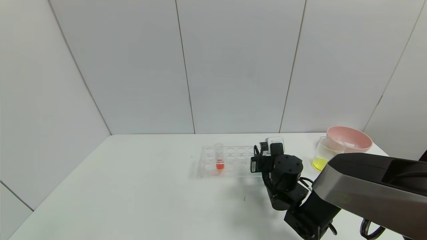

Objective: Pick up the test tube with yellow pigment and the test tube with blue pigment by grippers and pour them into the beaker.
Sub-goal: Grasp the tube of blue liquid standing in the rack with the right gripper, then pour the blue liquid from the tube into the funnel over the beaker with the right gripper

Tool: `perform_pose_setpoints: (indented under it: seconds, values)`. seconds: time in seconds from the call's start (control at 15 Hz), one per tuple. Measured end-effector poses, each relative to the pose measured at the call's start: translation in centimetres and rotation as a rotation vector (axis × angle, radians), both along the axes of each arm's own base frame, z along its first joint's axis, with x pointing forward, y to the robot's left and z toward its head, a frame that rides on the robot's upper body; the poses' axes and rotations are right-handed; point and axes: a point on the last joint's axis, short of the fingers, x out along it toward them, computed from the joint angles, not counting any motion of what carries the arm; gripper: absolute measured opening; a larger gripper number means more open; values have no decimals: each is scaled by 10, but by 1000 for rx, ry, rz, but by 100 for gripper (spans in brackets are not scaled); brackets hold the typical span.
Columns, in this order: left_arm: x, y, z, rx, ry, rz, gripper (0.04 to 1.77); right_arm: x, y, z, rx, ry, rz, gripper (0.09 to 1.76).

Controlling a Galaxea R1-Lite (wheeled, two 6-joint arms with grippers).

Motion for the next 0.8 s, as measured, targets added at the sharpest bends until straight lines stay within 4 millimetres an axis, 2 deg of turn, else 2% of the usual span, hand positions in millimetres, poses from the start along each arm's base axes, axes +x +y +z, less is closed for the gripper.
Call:
perform_pose_setpoints:
  seconds: [0.07,0.53,0.8]
  values:
    - [0,0,0,0,0,0,176,0,0,0,0,0,-2,54]
    - [0,0,0,0,0,0,176,0,-1,3,7,-11,-2,57]
    - [0,0,0,0,0,0,176,-2,-2,17,13,-31,0,57]
